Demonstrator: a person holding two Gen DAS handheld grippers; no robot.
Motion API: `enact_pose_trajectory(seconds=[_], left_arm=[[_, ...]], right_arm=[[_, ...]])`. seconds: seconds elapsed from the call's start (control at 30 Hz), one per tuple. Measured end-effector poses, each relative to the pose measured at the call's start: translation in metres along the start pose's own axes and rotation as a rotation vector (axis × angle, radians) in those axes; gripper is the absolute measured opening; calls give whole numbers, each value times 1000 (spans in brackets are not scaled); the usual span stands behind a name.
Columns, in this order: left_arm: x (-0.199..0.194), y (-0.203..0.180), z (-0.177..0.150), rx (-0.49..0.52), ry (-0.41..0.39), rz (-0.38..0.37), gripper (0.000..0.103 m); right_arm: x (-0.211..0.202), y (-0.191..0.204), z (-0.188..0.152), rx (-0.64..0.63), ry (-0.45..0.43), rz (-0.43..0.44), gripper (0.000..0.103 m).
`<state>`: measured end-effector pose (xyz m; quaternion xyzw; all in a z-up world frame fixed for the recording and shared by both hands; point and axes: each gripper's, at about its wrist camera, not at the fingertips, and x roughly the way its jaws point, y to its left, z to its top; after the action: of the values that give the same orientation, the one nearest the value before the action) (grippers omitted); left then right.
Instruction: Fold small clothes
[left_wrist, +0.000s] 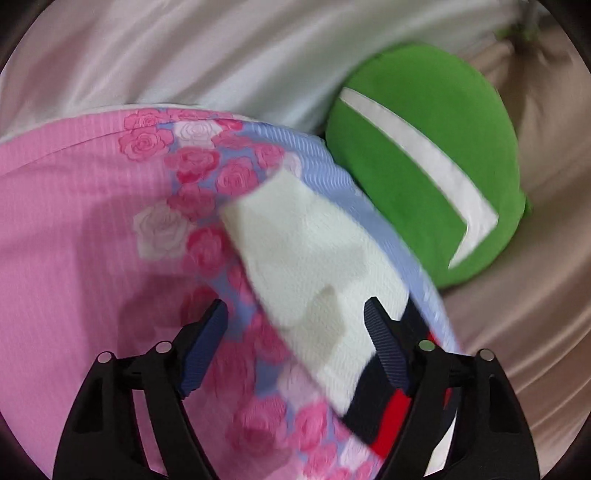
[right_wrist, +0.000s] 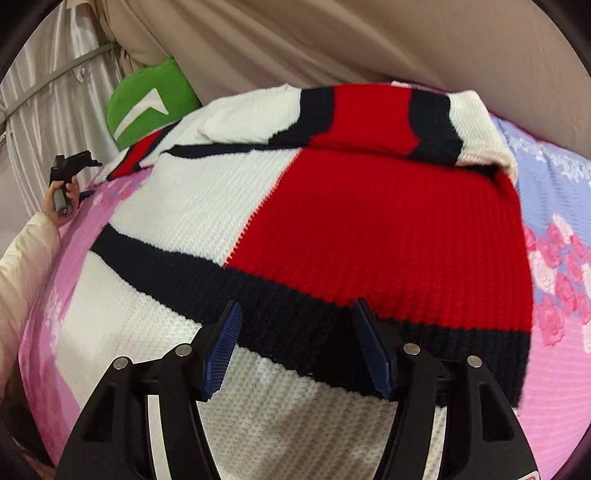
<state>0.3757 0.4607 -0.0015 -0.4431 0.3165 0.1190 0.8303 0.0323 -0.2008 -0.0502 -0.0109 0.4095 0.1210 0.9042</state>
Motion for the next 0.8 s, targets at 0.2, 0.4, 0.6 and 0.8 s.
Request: enact_pose_trajectory(seconds=[0.2, 0.4, 0.6, 0.8], left_arm=[[10, -9, 15, 52, 44, -32, 8], [-64, -122, -37, 363, -75, -158, 7], [-124, -278, -193, 795, 6, -408, 7], [-71, -344, -380, 993, 301, -465, 12]], right_arm=[[0, 4, -2, -3, -12, -3, 69], [3, 5, -2, -8, -12, 7, 74], [2, 2, -2, 22, -21, 36, 74], [-1, -6, -2, 68, -33, 69, 75]])
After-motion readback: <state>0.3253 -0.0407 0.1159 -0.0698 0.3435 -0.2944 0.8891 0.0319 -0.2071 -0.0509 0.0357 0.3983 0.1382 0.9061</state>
